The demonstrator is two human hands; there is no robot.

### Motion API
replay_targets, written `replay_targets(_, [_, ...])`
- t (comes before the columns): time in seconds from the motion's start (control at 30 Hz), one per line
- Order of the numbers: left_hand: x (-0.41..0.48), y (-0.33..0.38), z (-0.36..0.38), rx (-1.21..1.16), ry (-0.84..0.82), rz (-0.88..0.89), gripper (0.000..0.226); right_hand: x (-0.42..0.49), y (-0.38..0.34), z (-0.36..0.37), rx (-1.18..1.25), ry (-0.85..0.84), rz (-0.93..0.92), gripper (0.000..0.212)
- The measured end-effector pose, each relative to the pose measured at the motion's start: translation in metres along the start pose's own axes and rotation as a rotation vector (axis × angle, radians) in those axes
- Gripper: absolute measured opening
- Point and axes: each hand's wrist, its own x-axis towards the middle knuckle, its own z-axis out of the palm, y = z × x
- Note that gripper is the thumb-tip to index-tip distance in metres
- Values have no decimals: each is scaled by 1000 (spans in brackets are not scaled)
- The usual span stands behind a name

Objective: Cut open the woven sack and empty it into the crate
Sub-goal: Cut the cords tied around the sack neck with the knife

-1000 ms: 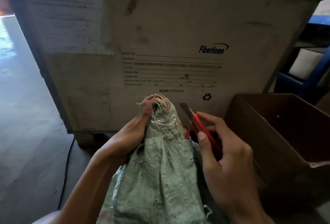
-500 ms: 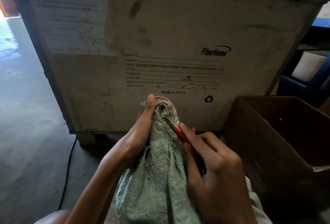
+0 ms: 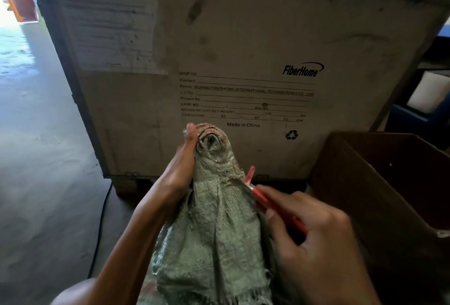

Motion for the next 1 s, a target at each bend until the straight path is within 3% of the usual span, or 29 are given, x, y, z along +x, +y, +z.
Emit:
replay_targets(0.13, [-8,1,9,15,-110,2,68,8,3,-12,330,66,168,21])
replay_targets(0.27, [-23,3,34,76,-345,-12,66,16,7,-11,512,38,279,59])
replay_targets(0.37, [-35,1,50,96,-496,29,70,19,11,-8,594,15,300,62])
replay_targets(0.43, [-34,-1,47,138,-511,103,79,20,15,-13,623,28,298,57])
replay_targets(0.57, [-31,1,30,186,-560,113,75,20,18,-19,690,2,285,45])
replay_targets(0.77, [-36,8,18,153,-626,245,54,20,18,-17,688,34,215,45])
replay_targets(1.0, [-38,4,8,71,-675,215,42,19,13,-14,796,1,144,36])
